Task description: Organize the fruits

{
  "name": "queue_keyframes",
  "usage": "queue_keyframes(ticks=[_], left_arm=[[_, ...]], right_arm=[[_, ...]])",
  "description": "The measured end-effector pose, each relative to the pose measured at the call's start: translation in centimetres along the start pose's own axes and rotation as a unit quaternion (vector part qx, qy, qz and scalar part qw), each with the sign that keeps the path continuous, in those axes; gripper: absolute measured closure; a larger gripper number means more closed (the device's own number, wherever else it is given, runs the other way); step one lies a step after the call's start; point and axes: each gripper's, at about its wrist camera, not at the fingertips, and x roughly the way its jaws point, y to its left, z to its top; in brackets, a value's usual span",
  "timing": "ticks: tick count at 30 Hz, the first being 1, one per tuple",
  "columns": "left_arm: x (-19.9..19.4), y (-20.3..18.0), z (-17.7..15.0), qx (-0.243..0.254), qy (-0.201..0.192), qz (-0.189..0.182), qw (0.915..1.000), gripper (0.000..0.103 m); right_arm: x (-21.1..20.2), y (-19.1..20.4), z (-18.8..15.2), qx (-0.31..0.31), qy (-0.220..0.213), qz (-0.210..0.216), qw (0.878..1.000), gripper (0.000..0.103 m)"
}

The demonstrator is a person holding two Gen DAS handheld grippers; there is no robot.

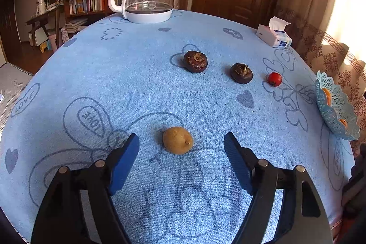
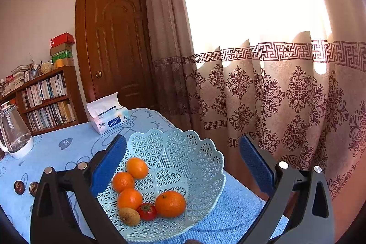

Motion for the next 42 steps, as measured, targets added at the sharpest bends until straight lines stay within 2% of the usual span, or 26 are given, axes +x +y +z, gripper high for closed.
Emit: queue_keyframes(ticks=[7,12,17,23,36,42], left_arm=[[1.3,0.4,0.0,-0.014,0.029,-0.001,0.9995,0.051],[1.6,0.4,0.2,-0.015,0.030,0.003,0.9994,0.056],[1.8,0.5,0.3,-0.017,0.030,0.010,0.9993,0.066],[1.6,0.5,0.2,-0.016,0.023,0.004,0.9996,0.073],[0.5,1.6,0.0,-0.051,-0.009,-0.010,0.9986,0.074],[0.3,2.3,-0.1,-0.071,-0.015,-0.009,0.9973,0.074]], right_arm=[[0.2,0.2,0.0,-0.003,0.006,0.005,1.000,0.003],[0.4,0.2,-0.1,-0.004,0.009,0.006,1.000,0.003],[0.4,0.4,-0.2,-0.009,0.007,0.007,1.000,0.003],[0.4,0.5,-0.2,-0.012,0.006,0.004,1.000,0.003],[0.7,0.2,-0.5,-0.009,0.017,-0.010,1.000,0.003],[0.2,2.9,-1.0,-0.073,0.001,-0.024,0.997,0.003]])
